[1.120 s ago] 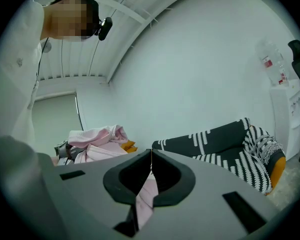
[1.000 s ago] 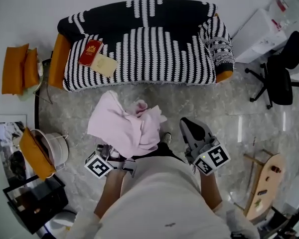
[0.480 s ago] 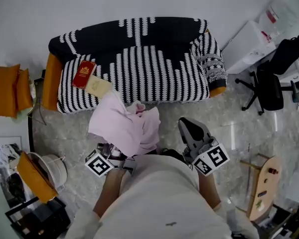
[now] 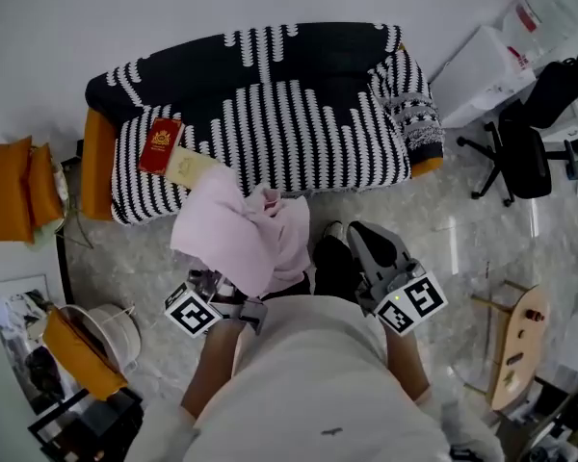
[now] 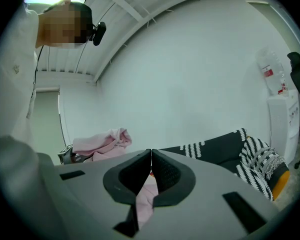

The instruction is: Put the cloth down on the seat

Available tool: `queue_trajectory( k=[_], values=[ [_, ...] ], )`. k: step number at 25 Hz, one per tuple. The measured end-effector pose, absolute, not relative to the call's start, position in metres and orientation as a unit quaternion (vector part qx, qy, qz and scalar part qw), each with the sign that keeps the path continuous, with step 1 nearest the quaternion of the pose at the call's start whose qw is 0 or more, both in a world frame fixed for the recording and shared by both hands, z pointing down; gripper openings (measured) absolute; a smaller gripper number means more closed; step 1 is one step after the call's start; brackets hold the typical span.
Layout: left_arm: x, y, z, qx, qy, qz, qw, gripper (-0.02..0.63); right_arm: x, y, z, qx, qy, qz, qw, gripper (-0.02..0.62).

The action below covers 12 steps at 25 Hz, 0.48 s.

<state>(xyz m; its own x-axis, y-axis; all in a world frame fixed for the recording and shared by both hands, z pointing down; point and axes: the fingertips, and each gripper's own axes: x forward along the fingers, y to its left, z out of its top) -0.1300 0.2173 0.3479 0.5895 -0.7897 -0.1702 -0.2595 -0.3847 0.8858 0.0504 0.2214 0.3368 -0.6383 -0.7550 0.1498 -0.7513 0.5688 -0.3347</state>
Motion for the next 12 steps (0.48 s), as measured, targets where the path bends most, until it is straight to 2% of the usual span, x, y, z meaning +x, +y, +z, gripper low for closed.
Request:
queue_trajectory(
  k=[12],
  values=[
    [-0.132,0.186,0.366,0.753,-0.358,-0.301,0.463,0.181,0.051,0.178,0.349,-0.415,0.887,-0.204,0.005,0.009]
  ],
)
